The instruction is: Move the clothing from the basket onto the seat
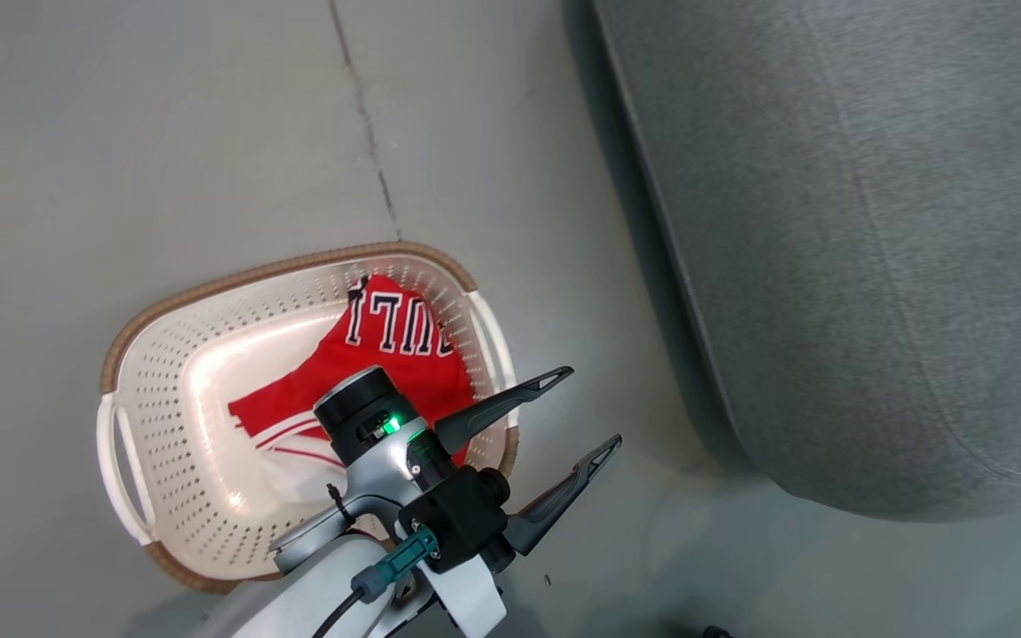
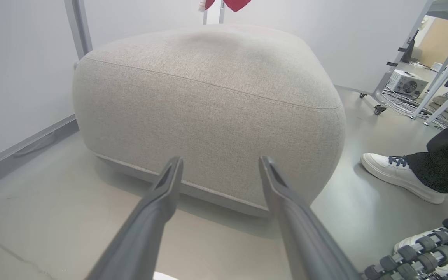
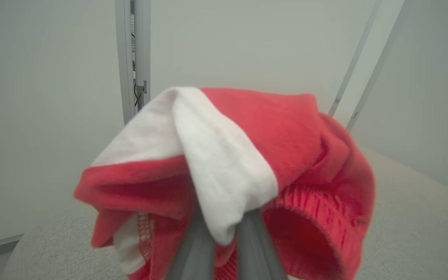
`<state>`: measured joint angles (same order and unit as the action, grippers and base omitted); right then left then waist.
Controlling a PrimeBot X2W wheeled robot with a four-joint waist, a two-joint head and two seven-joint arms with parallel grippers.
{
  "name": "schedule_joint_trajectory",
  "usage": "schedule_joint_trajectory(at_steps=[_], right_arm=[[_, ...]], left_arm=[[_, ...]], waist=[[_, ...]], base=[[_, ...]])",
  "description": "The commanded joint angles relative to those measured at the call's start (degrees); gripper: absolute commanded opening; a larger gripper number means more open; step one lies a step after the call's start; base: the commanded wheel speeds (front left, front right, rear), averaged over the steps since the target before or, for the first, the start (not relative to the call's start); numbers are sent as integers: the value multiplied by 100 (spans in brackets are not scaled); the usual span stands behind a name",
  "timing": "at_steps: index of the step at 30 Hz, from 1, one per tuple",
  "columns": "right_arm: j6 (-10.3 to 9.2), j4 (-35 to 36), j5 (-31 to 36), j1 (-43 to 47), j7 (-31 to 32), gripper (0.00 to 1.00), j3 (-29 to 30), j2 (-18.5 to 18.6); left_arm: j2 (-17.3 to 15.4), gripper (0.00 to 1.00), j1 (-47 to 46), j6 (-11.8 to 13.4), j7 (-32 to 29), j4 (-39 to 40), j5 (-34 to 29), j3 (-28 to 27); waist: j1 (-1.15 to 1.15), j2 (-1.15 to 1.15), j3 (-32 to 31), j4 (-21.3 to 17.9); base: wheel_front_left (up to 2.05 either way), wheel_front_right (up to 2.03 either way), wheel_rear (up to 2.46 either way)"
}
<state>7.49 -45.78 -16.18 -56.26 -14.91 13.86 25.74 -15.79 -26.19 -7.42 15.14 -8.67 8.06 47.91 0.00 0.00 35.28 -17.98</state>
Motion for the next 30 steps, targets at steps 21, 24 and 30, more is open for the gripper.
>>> schedule_joint_trajectory(at_steps=[21,24,30], right_arm=[[1,-2576,-195,-596,112,16,-659,15],[1,-2639,-271,-579,113,95,-750,24],[1,-2660,-322,-400,122,100,-1067,-2]], left_arm=[[98,100,-212,-8,0,-9,-98,-68],[108,100,-215,-8,0,-20,-75,-51],[182,100,-142,-8,0,-53,-31,3]], waist=[[0,0,290,299],[0,0,225,283],[0,0,-48,255]], base=[[0,0,0],[0,0,0],[0,0,0]])
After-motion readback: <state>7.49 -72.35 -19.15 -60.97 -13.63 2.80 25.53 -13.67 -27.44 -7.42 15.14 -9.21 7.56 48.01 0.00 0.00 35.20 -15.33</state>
